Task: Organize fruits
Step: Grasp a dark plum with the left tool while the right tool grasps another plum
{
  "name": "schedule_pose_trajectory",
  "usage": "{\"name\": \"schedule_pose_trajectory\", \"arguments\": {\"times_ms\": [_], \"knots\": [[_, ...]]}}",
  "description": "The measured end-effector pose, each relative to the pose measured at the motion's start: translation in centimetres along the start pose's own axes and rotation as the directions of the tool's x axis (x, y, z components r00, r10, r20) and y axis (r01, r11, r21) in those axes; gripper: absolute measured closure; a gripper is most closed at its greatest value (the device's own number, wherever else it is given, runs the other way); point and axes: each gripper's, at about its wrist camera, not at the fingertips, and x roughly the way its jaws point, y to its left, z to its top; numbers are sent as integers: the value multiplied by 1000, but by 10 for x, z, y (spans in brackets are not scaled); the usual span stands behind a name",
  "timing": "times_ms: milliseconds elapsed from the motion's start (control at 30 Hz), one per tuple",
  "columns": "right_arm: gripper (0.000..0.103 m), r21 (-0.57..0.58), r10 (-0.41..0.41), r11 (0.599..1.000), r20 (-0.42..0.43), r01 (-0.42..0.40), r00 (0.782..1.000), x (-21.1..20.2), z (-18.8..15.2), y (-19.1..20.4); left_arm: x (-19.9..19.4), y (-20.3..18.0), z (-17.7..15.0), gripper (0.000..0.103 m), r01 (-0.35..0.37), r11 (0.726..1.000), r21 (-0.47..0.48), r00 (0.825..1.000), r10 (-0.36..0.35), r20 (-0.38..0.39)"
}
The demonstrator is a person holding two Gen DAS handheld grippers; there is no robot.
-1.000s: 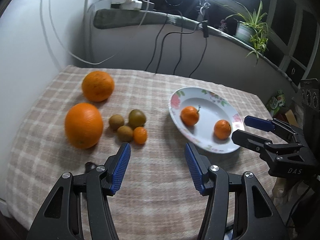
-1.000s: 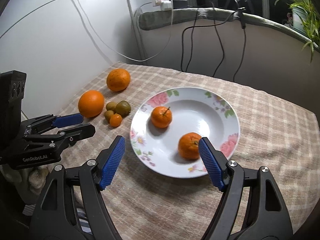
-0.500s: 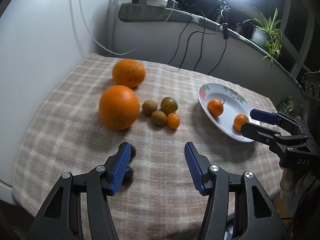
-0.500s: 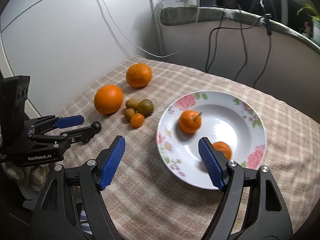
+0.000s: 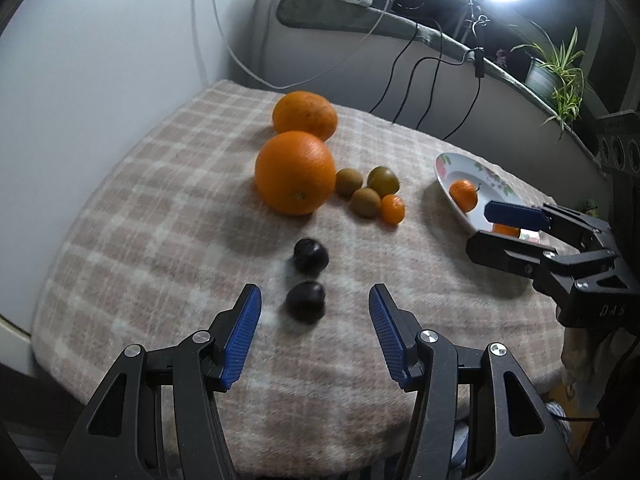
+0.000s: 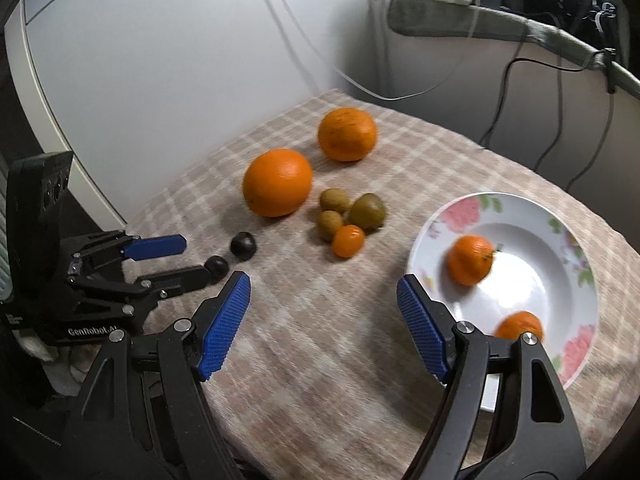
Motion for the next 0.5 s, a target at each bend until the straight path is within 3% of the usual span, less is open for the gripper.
{"name": "schedule_pose_trajectory", "arguments": {"times_ms": [433,500], "knots": [[25,-8,119,993,-77,-120,990,45,19,22,13,10,-6,54,33,999,-27,999,-34,-36],[32,-12,129,991,-87,-131,988,51,21,26,15,11,-6,56,37,999,-29,999,-38,-39]]}}
